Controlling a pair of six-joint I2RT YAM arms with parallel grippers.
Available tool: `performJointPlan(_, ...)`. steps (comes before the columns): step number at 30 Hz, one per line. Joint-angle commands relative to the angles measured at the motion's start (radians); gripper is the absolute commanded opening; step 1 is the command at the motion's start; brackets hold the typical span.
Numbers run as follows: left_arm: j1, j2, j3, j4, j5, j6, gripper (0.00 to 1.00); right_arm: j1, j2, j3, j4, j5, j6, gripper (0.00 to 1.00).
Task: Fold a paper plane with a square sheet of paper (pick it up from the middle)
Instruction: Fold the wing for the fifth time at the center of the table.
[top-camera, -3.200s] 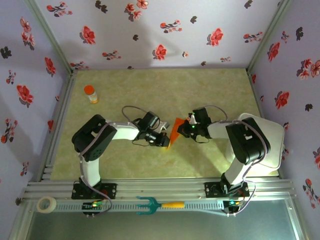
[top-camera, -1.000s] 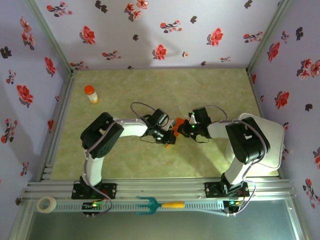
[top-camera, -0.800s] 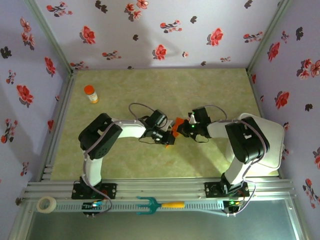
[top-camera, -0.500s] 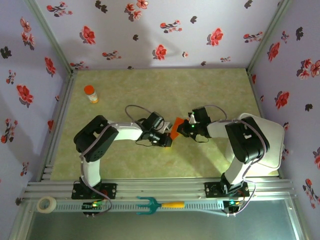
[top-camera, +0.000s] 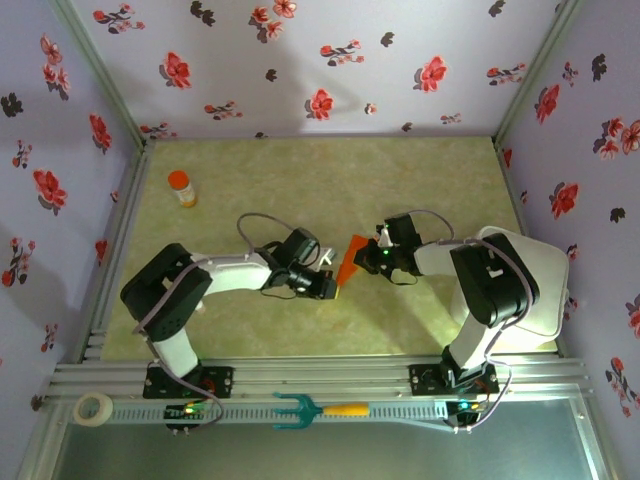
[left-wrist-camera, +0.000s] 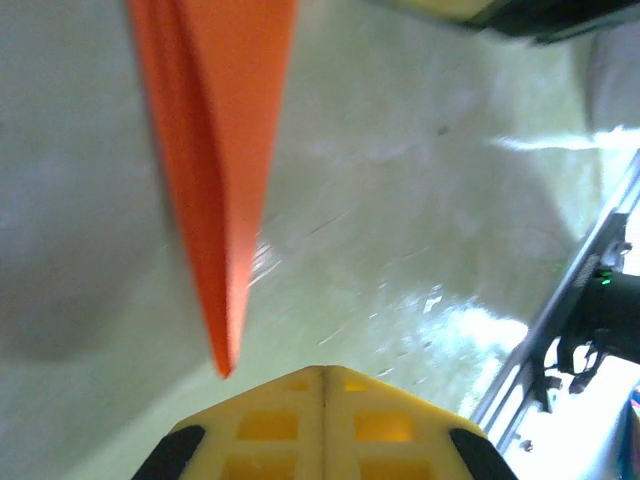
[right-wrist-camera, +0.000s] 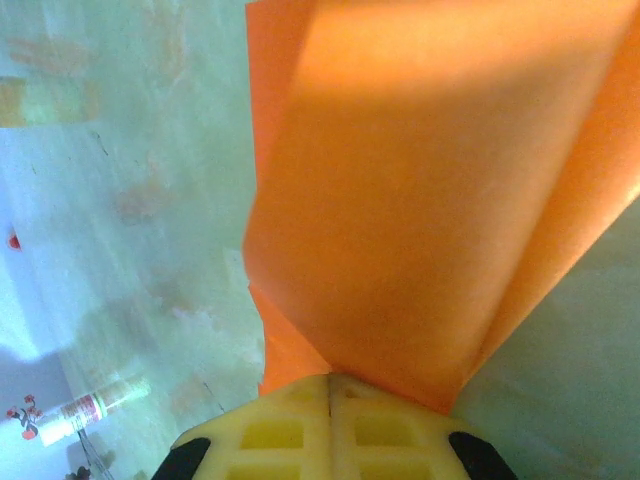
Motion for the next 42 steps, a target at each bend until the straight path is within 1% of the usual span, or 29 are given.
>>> performJointPlan(1,0.017,0.014,0.085,0.014,-0.009,0.000,0.00,-0.008,0.050,-0.020,-0.090,0.107,-0.013,0.03)
performJointPlan(5,0.025,0.114,0.174,0.013,0.000,0.002,0.00,-0.008,0.051,-0.022,-0.080,0.099,-0.007,0.03)
performJointPlan(9,0.034,0.180,0.207,0.041,0.003,-0.010,0.00,-0.007,0.048,-0.025,-0.077,0.095,-0.007,0.03)
performJointPlan(13,0.041,0.210,0.224,0.053,-0.015,0.003,0.00,-0.008,0.048,-0.024,-0.074,0.088,-0.005,0.03)
performJointPlan(16,0.047,0.230,0.227,0.069,-0.008,0.006,0.00,-0.008,0.045,-0.027,-0.073,0.090,-0.004,0.03)
performJointPlan(20,0.047,0.252,0.220,0.084,-0.006,0.010,0.00,-0.007,0.041,-0.027,-0.071,0.087,-0.004,0.03)
performJointPlan(26,0.047,0.293,0.202,0.004,-0.056,-0.007,0.00,-0.008,0.025,-0.013,-0.069,0.068,-0.007,0.04)
performJointPlan(31,0.044,0.286,0.119,0.021,-0.071,-0.052,0.00,-0.011,-0.026,0.051,-0.133,0.046,-0.058,0.06)
performJointPlan(35,0.043,0.273,0.084,0.041,-0.077,-0.067,0.00,-0.016,-0.082,0.089,-0.185,0.060,-0.094,0.07)
performJointPlan(38,0.043,0.267,0.087,0.040,-0.078,-0.067,0.00,-0.013,-0.112,0.078,-0.163,0.054,-0.087,0.08)
performJointPlan(42,0.043,0.266,0.088,0.042,-0.078,-0.068,0.00,0.004,-0.095,0.049,-0.071,-0.004,-0.052,0.08)
